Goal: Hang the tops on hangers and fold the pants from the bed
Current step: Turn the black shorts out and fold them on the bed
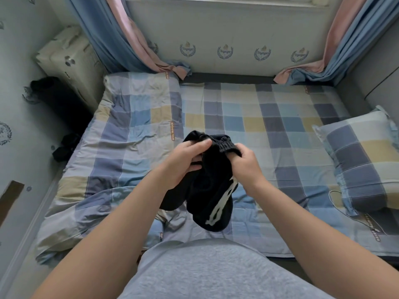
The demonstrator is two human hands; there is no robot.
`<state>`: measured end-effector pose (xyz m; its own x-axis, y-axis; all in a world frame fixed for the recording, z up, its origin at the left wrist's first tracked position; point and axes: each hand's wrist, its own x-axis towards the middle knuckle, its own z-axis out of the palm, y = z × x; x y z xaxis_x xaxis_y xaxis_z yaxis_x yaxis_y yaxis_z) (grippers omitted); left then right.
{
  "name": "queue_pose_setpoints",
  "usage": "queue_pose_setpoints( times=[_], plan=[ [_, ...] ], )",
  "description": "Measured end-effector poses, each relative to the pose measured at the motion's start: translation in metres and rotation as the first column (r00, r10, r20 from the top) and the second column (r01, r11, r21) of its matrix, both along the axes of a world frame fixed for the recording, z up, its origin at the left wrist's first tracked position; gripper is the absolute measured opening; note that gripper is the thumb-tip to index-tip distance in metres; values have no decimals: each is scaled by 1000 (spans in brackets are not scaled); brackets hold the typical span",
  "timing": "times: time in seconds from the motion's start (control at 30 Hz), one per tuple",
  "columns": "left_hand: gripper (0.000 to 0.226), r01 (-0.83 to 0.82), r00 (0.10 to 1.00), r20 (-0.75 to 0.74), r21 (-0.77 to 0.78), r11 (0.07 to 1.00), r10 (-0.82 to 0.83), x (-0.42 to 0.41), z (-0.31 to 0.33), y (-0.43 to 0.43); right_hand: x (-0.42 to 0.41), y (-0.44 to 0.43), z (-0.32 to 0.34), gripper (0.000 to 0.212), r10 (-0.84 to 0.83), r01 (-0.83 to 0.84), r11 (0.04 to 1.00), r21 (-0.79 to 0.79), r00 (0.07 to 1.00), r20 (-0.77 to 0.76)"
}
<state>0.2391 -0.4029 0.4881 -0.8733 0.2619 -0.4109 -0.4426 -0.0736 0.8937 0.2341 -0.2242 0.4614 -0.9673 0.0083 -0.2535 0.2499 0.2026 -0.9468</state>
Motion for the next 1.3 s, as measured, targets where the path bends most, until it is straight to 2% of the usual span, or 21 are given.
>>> queue_pose_setpoints(
  times=[0.13, 0.2, 0.33, 0.4, 0.47, 0.53, 0.6, 0.67, 0.73, 0.8, 0.83, 0.9, 0.93, 0.97, 1.03, 1.1, 1.17, 1.23, 1.3],
  plan=[
    [61, 146, 986, -62, -119, 982, -154, 17, -19, 0, -11, 9, 13, 10, -113, 114, 992, -53, 993, 30],
    [67, 183, 974, -99, -193, 964, -204, 22, -32, 10, -14, 9, 19, 8, -151, 156, 983, -96, 987, 56],
    [26, -2, 964, -237, -471, 882, -124, 23, -60, 28, -16, 11, 30, 8, -216, 233, 959, -161, 969, 117],
    [11, 12, 963, -217, -565, 825, -163, 21, -69, 28, -17, 16, 32, 9, -253, 273, 944, -184, 960, 122],
    [8, 61, 963, -177, -594, 802, -204, 18, -74, 25, -17, 24, 32, 10, -278, 302, 931, -207, 951, 136],
    [11, 46, 971, -162, -601, 798, -178, 15, -77, 24, -16, 31, 29, 8, -293, 321, 921, -223, 944, 150],
    [13, -98, 977, -212, -600, 794, -39, 12, -77, 23, -14, 39, 22, 6, -303, 326, 927, -183, 942, 144],
    [15, -278, 950, -277, -528, 803, 147, 6, -72, 20, -12, 49, 9, 6, -300, 310, 949, -63, 944, 135],
    [18, -367, 919, -300, -416, 832, 256, 0, -58, 18, -6, 58, -9, 15, -256, 238, 963, 126, 953, 161],
    [16, -361, 921, -272, -319, 877, 280, -6, -43, 19, 3, 64, -27, 29, -175, 87, 948, 305, 945, 277],
    [13, -334, 931, -251, -296, 895, 265, -8, -35, 20, 8, 64, -33, 36, -129, -3, 940, 342, 923, 363],
    [9, -232, 965, -187, -264, 936, 187, -9, -21, 21, 16, 61, -41, 55, -13, -164, 938, 305, 864, 503],
    [10, -151, 982, -147, -248, 957, 117, -9, -15, 20, 19, 57, -42, 68, 61, -233, 932, 277, 856, 513],
    [15, -53, 992, -124, -250, 967, 23, -9, -9, 19, 20, 53, -41, 81, 140, -291, 921, 260, 869, 475],
    [25, 124, 976, -129, -316, 940, -173, -8, 1, 18, 19, 42, -36, 96, 281, -351, 904, 244, 918, 281],
    [30, 202, 947, -164, -366, 908, -277, -6, 7, 18, 16, 29, -29, 78, 376, -387, 894, 224, 922, 90],
    [31, 207, 924, -218, -404, 891, -314, -5, 10, 16, 8, 21, -27, 42, 391, -389, 906, 169, 920, 24],
    [30, 154, 886, -289, -554, 818, -362, -5, 10, 10, 2, 16, -26, 9, 344, -329, 914, 236, 939, -23],
    [30, 36, 815, -372, -732, 681, -444, -7, 6, -1, -2, 16, -22, 25, 263, -194, 905, 379, 955, -138]
  ],
)
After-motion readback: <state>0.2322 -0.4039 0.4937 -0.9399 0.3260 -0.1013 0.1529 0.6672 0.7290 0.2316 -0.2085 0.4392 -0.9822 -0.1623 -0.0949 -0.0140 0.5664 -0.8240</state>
